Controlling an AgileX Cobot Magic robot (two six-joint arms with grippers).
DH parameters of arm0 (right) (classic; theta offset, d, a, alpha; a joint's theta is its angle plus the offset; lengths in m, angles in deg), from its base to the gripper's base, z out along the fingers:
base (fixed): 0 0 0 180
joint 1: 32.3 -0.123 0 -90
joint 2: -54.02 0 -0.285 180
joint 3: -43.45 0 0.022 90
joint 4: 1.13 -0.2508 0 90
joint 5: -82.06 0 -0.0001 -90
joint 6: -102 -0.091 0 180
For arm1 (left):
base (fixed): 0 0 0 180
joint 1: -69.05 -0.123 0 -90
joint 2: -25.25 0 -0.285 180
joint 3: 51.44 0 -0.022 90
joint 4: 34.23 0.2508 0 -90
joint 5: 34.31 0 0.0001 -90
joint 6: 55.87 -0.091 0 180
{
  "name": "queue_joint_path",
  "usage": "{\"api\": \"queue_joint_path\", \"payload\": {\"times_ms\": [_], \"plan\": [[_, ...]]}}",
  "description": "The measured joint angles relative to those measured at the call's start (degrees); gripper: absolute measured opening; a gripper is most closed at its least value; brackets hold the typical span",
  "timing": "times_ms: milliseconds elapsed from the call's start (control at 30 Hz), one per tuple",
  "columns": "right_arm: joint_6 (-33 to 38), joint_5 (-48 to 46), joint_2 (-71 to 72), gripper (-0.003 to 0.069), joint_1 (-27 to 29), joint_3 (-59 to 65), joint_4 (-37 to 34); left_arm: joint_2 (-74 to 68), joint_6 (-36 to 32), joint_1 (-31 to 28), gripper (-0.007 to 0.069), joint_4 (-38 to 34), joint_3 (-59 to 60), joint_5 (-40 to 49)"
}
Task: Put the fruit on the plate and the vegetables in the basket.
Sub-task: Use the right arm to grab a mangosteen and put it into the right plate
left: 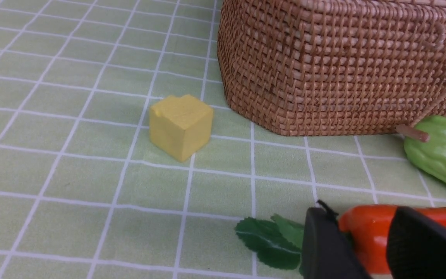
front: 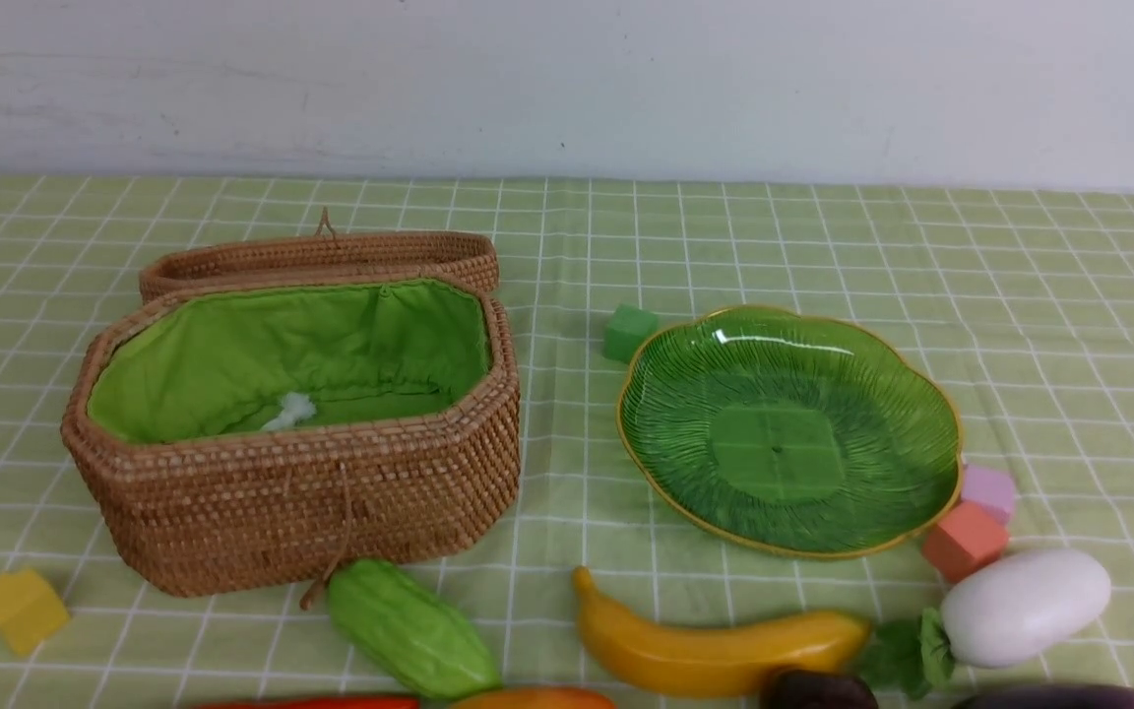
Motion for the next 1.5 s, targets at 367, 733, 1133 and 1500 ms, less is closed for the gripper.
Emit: {"api": "queue_joint_path", "payload": {"times_ms": [367, 733, 1133, 1500], "plan": [[-7.65, -10.57, -1.09, 0.024, 0.0, -17.38, 0.0, 0.0, 0.0, 0.0, 0.0239, 0.0, 0.0, 0.0], [-2.15, -56.58, -30.91, 0.024, 0.0, -52.98, 1.1, 0.0, 0.0, 0.0, 0.0239, 0.0, 0.0, 0.0], [29.4, -74.2, -47.52, 0.0263, -0.35, -51.88, -35.42, 0.0, 0.0, 0.0, 0.0239, 0.0, 0.0, 0.0], [24.8, -78.82, -62.15, 0.0569, -21.2, -51.88, -26.92, 0.0, 0.0, 0.0, 0.0239, 0.0, 0.0, 0.0]]}}
